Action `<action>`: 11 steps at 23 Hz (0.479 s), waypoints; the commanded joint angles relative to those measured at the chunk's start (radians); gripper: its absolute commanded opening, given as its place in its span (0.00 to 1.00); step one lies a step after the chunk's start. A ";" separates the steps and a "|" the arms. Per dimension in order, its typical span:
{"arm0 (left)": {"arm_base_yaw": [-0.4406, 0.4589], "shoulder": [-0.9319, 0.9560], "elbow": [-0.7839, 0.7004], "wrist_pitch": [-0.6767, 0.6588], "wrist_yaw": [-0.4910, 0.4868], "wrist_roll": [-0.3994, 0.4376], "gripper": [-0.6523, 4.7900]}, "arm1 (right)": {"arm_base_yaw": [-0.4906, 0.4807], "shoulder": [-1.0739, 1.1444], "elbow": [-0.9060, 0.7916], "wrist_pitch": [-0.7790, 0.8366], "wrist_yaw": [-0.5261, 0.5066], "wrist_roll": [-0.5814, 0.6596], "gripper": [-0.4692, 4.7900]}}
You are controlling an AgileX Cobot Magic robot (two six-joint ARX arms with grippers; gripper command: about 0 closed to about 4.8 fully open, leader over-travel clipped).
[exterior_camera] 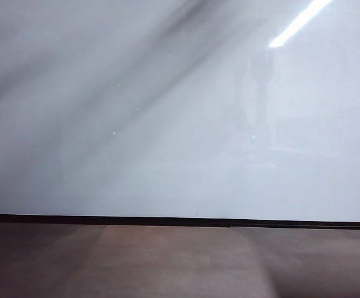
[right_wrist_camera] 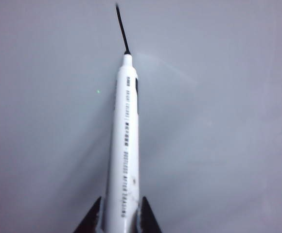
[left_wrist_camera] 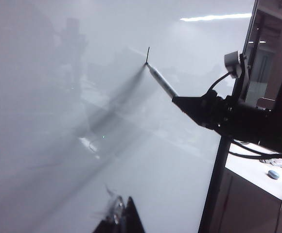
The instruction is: Reach to the right to find the marker pen, pick it up, and write the number 17 on the whiteboard.
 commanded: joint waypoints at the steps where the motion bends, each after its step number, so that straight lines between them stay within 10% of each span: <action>1: -0.002 -0.001 0.002 0.013 0.005 0.002 0.11 | 0.002 0.002 -0.033 -0.023 0.016 0.003 0.09; 11: -0.002 -0.001 0.002 0.013 0.005 0.002 0.11 | 0.003 -0.005 -0.087 -0.011 0.012 0.013 0.09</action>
